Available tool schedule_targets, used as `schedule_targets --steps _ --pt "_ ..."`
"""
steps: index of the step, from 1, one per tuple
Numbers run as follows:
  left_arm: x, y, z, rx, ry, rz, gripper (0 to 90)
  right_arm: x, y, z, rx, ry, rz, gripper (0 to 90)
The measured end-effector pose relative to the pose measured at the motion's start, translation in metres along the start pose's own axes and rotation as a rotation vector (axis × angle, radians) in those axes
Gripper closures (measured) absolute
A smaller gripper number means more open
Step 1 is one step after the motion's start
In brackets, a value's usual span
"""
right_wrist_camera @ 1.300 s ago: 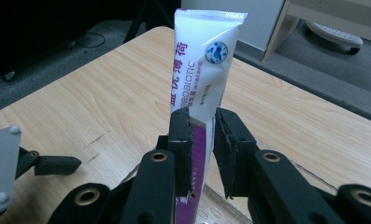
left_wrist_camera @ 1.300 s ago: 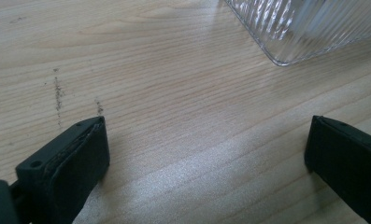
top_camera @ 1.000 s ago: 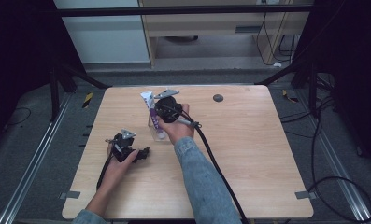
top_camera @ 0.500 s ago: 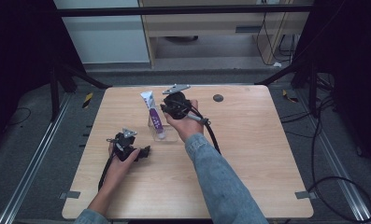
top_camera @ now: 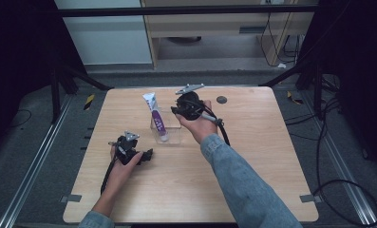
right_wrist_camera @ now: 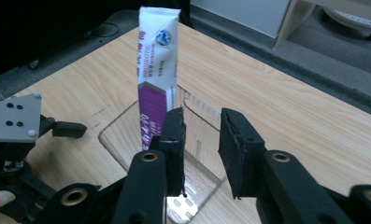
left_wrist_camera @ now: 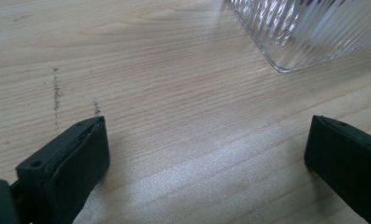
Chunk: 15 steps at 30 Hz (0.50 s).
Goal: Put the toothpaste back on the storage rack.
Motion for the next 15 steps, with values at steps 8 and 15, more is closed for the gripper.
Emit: schedule_targets --steps 8,15 --pt "0.0 0.0 0.0 -0.001 0.0 -0.001 0.0 -0.019 -0.004 -0.007 0.029 -0.035 0.028 46.1" --pt "0.0 0.0 0.0 0.001 -0.002 0.002 0.0 -0.027 -0.005 -0.012 0.028 -0.056 0.037 31.3"
Point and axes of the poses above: each handheld gripper's, and its own axes: z roughly forward along the jaws, y roughly out of its top, x roughly to its left, the point moved 9 cm from there along z, roughly forward along the jaws, and after that the axes turned 12 degrees about -y, right-handed, at the moved point
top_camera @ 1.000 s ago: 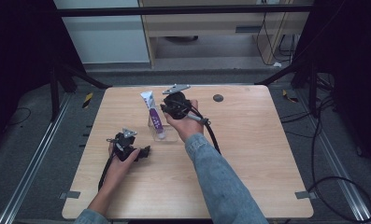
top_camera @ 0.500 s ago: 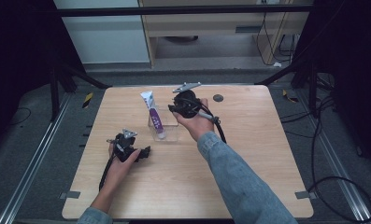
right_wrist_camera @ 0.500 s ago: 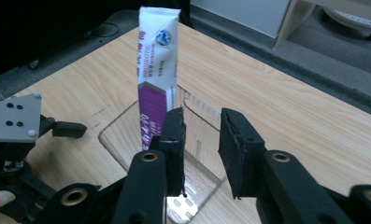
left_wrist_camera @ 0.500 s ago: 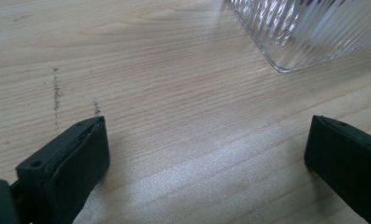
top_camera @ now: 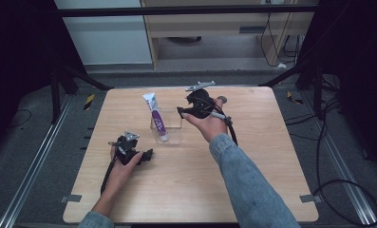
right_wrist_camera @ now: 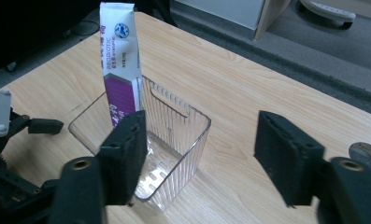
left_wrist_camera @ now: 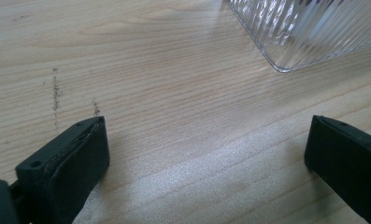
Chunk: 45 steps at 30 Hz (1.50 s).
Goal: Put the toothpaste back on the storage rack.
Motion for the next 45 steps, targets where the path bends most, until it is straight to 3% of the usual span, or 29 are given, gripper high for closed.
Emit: schedule_targets --steps 4,9,13,20,28,45 --pt "0.0 0.0 0.0 0.0 0.0 -0.002 0.0 -0.004 -0.002 -0.005 -0.012 0.013 -0.005 24.2" --pt "0.001 0.001 0.001 -0.003 0.001 -0.004 0.0 -0.017 -0.01 -0.009 -0.024 -0.004 -0.032 15.3" --pt "0.001 0.001 0.001 -0.003 0.002 -0.006 0.0 -0.03 -0.02 -0.012 -0.013 -0.03 -0.012 12.4" --pt "0.001 0.001 0.001 -0.001 0.003 -0.003 0.0 -0.051 -0.038 -0.026 -0.01 -0.057 0.008 11.9" --pt "0.001 0.001 0.001 -0.002 0.005 -0.005 0.0 -0.086 -0.067 -0.034 0.005 -0.109 0.052 12.7" --pt "0.0 0.001 0.001 -0.002 0.005 -0.006 0.0 -0.125 -0.114 -0.051 0.036 -0.159 0.081 13.8"
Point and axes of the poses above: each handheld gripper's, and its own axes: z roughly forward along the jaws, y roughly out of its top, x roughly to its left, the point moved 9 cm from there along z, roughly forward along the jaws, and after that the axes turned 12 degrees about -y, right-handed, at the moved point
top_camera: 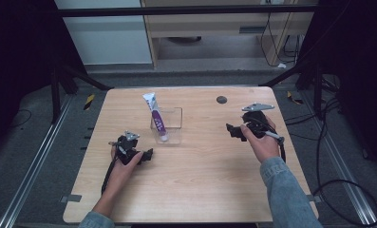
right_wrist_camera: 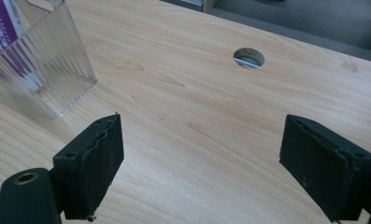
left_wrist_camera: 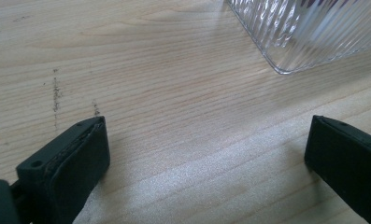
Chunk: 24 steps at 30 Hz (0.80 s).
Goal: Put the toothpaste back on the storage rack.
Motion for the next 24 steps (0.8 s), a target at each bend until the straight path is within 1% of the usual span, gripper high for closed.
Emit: schedule_targets --steps 5,9,14,19,24 --pt "0.0 0.0 0.0 0.001 0.0 0.001 0.0 -0.007 -0.011 0.0 0.011 -0.015 -0.011 13.9" --pt "0.0 0.0 0.0 0.001 0.0 0.001 0.0 -0.012 -0.019 0.002 0.019 -0.022 -0.008 13.8" --pt "0.0 0.0 0.0 0.001 0.0 0.001 0.0 -0.02 -0.029 0.002 0.033 -0.042 -0.012 13.8" --pt "0.0 0.0 0.0 0.001 0.001 0.001 0.0 -0.027 -0.036 0.001 0.04 -0.062 -0.032 13.8" --pt "0.0 0.0 0.0 0.001 0.001 0.001 0.0 -0.03 -0.045 0.002 0.051 -0.072 -0.036 13.8"
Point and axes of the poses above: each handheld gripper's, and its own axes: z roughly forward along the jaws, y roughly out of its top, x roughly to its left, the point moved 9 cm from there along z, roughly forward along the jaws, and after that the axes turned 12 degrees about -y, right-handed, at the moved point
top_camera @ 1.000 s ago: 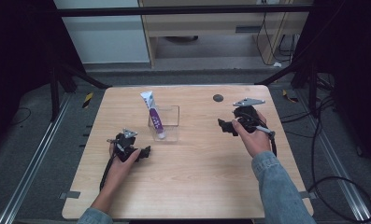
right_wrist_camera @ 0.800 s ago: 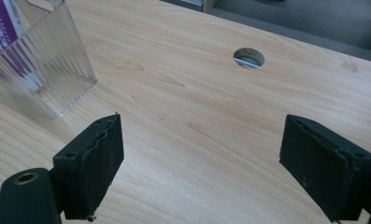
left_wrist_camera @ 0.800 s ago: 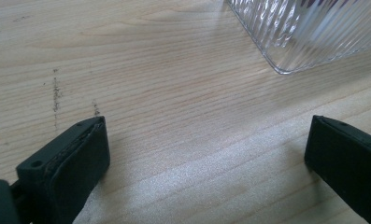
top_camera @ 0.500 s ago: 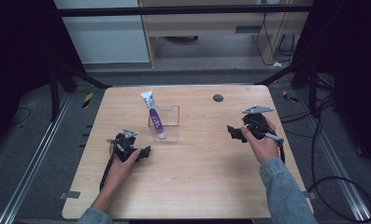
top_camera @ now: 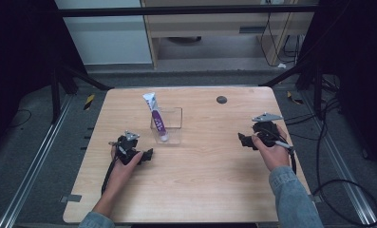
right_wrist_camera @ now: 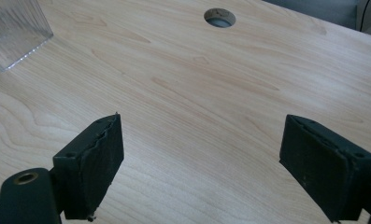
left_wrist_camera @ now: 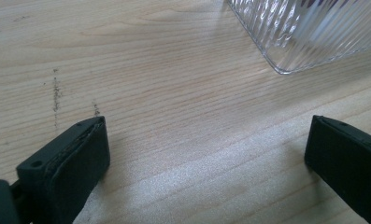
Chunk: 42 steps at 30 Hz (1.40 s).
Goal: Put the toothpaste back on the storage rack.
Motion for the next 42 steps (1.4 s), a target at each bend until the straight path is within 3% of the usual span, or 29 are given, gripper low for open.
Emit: schedule_targets --steps 7,14,22,31,38,42 --pt "0.0 0.0 0.0 0.0 0.0 0.0 0.0 0.0 -0.02 0.009 0.037 -0.001 0.013 13.7" --pt "0.0 0.0 0.0 0.0 0.001 -0.001 0.0 0.01 -0.04 0.019 0.072 0.016 0.018 13.8" --pt "0.0 0.0 0.0 0.0 0.001 -0.002 0.0 0.019 -0.049 0.037 0.095 0.025 0.041 14.5" --pt "-0.002 -0.002 -0.001 0.002 -0.002 0.001 0.0 -0.001 -0.045 0.058 0.09 -0.032 0.125 14.5" --pt "-0.002 -0.001 -0.001 0.002 -0.003 0.002 0.0 -0.009 -0.055 0.074 0.11 -0.053 0.138 13.2" --pt "-0.002 -0.001 -0.001 0.004 -0.002 0.003 0.0 -0.007 -0.054 0.078 0.077 -0.06 0.124 11.7"
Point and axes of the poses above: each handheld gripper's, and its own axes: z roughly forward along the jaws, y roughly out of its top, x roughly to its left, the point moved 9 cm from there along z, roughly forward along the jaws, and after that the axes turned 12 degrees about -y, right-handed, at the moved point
